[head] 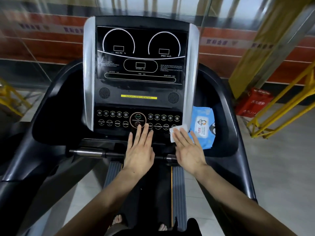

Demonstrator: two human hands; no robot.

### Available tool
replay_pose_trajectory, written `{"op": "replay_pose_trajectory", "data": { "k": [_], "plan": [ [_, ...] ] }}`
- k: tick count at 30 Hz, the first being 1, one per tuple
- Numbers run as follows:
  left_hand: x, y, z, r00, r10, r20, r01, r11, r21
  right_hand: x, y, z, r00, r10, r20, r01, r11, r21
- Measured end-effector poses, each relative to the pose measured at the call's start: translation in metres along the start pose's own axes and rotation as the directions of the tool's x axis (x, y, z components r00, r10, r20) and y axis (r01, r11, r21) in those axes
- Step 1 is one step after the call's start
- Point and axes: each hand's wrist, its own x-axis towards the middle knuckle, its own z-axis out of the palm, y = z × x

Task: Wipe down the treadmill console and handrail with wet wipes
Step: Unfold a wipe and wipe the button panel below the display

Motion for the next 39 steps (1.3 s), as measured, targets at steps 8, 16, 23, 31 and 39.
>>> {"op": "replay_pose_trajectory", "data": {
  "k": [8, 16, 23, 31, 39],
  "plan": [
    [-0.014, -0.005, -0.006, 0.999, -0.052, 0.002, 0.052, 0.998, 0.027, 0.030, 0.015, 0.009, 0.977, -0.042, -0.208, 0.076, 0.985, 0.158],
    [-0.022, -0.018, -0.008, 0.997, -0.074, -0.017, 0.075, 0.996, 0.042, 0.071, -0.057, 0.005, 0.962, -0.111, -0.251, 0.189, 0.932, 0.309],
    [-0.023, -0.031, -0.010, 0.998, -0.059, -0.019, 0.059, 0.998, 0.030, 0.034, -0.017, 0.019, 0.967, 0.115, -0.226, -0.030, 0.937, 0.349],
    [-0.021, -0.043, -0.011, 1.000, -0.021, 0.020, 0.021, 0.999, 0.026, 0.043, -0.051, 0.012, 0.948, 0.229, -0.221, -0.131, 0.913, 0.386],
    [-0.018, -0.051, -0.008, 0.999, 0.009, 0.037, -0.010, 1.000, 0.027, 0.059, -0.074, 0.007, 0.982, 0.112, -0.154, -0.044, 0.919, 0.391]
  ]
}}
